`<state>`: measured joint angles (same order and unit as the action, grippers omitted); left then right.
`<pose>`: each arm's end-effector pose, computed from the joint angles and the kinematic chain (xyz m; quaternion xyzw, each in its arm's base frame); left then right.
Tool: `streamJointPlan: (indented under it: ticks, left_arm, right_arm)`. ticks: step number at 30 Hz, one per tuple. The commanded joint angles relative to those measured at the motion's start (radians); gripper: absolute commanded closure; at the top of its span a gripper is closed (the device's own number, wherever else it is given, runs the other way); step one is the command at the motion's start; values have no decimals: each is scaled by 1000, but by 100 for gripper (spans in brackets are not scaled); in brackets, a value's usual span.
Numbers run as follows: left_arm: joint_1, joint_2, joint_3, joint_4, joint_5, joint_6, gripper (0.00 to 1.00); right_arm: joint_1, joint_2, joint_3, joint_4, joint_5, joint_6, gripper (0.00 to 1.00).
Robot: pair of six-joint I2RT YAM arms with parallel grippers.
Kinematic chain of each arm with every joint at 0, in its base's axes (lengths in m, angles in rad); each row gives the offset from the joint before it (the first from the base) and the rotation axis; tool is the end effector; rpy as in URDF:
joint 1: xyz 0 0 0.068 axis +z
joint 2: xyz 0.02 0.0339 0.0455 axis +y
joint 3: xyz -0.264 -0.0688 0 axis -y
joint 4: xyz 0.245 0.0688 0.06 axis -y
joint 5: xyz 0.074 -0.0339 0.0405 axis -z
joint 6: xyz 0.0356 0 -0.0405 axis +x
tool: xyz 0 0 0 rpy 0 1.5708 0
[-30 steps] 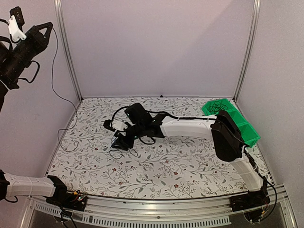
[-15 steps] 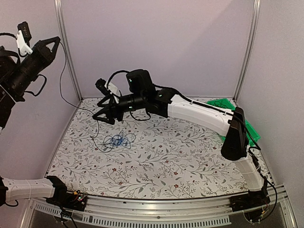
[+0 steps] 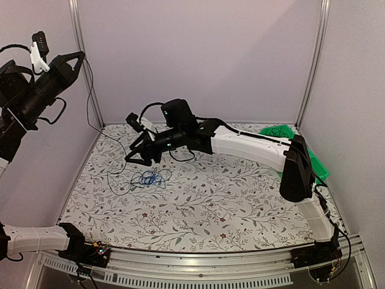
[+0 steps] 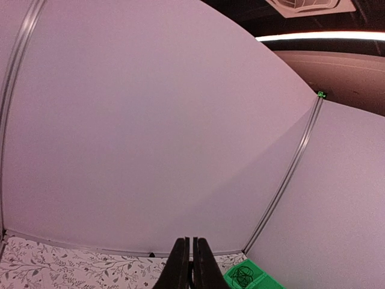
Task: Untangle the cables
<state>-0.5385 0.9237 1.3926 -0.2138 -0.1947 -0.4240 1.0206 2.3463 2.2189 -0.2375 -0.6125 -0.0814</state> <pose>0.1389 -0.0750 0.5159 -0.0420 0.6119 -0.3119 0.7256 0.2711 0.4811 0.2936 -0.5568 0.5796 0.4661 0.3698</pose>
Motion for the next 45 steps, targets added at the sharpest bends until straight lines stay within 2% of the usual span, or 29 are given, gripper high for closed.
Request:
streamJointPlan:
  ticks: [1, 7, 14, 19, 25, 35, 37, 38, 43, 44, 45]
  left_arm:
    - [6, -11, -12, 31, 11, -13, 100]
    - [5, -13, -11, 31, 13, -21, 100]
    - [6, -11, -10, 30, 19, -27, 100]
    - [5, -9, -15, 32, 22, -33, 100]
    - [6, -12, -21, 32, 20, -28, 100]
    - [5, -13, -33, 34, 14, -25, 100]
    - [6, -13, -38, 34, 13, -25, 100]
    - [6, -14, -39, 34, 13, -25, 100]
    - [4, -20, -50, 34, 17, -29, 100]
    - [4, -22, -58, 32, 18, -31, 100]
    - [5, -29, -69, 29, 17, -35, 100]
  right_arm:
    - [-4, 21, 42, 24, -23, 31, 36]
    - [-4, 59, 77, 47, -5, 58, 36]
    - [-4, 80, 85, 62, -11, 75, 40]
    - [-4, 77, 85, 76, -108, 104, 43]
    - [-15, 77, 81, 97, -295, 133, 44]
    - [-30, 68, 59, 190, -427, 235, 43]
    - [-31, 69, 60, 195, -418, 249, 49]
    - [-31, 67, 60, 195, -399, 255, 55]
    - [-44, 53, 62, 139, -260, 230, 95]
    - [-50, 44, 65, 117, -217, 193, 100]
    - [-57, 30, 66, 92, -187, 166, 100]
